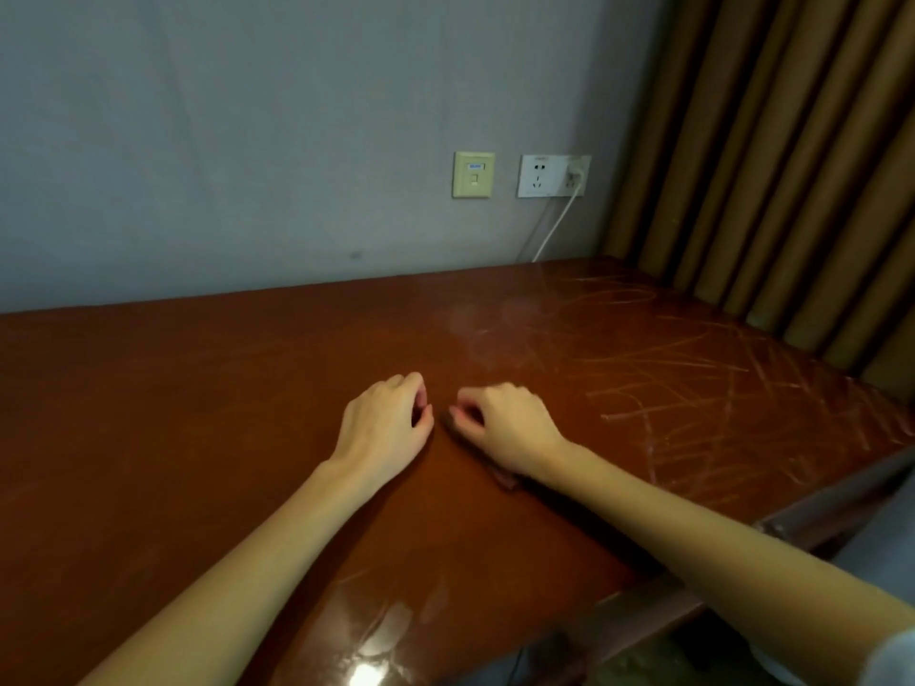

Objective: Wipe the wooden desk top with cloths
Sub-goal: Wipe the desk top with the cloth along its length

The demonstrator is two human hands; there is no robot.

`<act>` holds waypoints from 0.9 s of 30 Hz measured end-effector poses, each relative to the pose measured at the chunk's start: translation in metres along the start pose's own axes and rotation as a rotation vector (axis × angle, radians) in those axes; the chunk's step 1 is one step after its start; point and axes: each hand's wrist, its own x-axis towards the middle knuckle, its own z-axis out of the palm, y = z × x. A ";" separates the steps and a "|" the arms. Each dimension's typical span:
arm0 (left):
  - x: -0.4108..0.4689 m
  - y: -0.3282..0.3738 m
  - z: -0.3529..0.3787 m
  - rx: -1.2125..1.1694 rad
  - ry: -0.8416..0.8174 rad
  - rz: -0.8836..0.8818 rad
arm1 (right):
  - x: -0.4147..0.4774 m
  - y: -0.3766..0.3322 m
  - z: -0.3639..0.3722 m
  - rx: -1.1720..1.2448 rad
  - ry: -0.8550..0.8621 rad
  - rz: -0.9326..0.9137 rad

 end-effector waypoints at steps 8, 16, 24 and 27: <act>0.030 -0.023 0.006 -0.040 -0.030 -0.027 | -0.005 0.075 -0.015 -0.057 -0.007 0.164; 0.049 -0.042 0.016 -0.037 0.017 -0.074 | 0.097 0.066 0.009 -0.108 0.082 0.297; 0.086 -0.049 0.028 -0.046 -0.024 -0.056 | 0.042 0.021 0.002 0.001 -0.085 -0.047; 0.092 -0.052 0.032 -0.058 -0.004 -0.050 | 0.038 0.065 -0.007 -0.048 -0.072 0.078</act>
